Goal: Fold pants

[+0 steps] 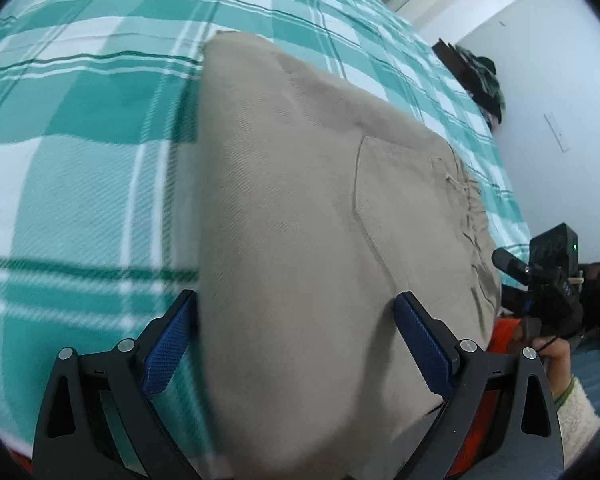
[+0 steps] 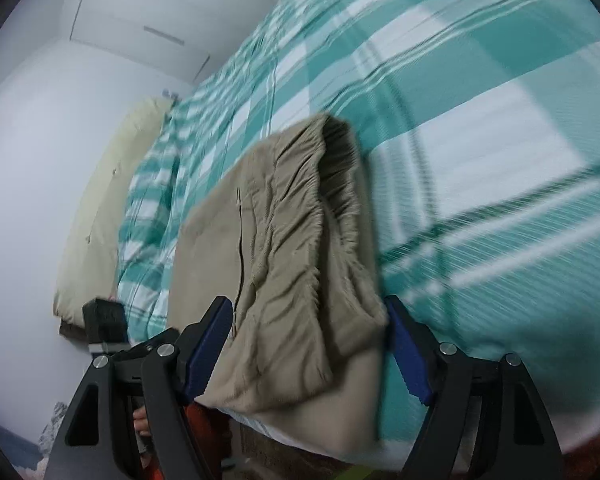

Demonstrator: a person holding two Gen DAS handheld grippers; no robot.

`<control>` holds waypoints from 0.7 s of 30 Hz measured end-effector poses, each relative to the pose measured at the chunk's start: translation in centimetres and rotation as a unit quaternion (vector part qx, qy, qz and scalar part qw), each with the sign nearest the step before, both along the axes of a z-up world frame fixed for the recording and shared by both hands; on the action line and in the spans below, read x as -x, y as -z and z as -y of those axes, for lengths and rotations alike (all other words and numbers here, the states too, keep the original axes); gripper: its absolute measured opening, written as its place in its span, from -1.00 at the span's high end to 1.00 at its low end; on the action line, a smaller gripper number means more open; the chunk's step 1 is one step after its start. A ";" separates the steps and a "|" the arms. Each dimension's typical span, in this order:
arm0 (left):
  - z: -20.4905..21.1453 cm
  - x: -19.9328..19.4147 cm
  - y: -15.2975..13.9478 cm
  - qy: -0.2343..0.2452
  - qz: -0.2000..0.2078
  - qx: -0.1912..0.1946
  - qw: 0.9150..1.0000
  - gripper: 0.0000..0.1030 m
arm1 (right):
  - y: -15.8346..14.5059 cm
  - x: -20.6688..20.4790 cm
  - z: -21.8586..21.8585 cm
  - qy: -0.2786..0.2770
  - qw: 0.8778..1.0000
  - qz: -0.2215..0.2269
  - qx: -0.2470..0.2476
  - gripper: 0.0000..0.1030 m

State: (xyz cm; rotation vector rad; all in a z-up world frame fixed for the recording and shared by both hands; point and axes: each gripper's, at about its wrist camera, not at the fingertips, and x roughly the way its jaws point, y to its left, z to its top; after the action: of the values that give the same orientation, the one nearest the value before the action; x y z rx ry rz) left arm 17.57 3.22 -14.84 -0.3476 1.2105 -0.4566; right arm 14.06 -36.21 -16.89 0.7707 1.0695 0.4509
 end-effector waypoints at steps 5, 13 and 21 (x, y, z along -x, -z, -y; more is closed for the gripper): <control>1.4 -0.5 -0.5 -0.009 -0.012 -0.031 0.999 -0.42 | 0.5 -2.2 -1.2 -0.025 0.999 -0.023 0.004 -0.19; 2.7 1.1 -6.9 -0.006 0.066 -0.099 0.993 0.65 | -7.7 -0.6 -9.2 -0.120 0.955 0.092 0.256 0.22; -0.1 -6.2 -15.2 -0.042 0.173 -0.100 0.979 0.64 | -16.8 -5.3 -13.6 -0.118 0.937 0.208 0.255 0.24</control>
State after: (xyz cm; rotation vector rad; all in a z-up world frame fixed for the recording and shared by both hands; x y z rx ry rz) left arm 23.75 3.31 0.40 -0.1376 0.8896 -0.3031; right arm 19.35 -22.65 -0.12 0.0737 0.8257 0.4840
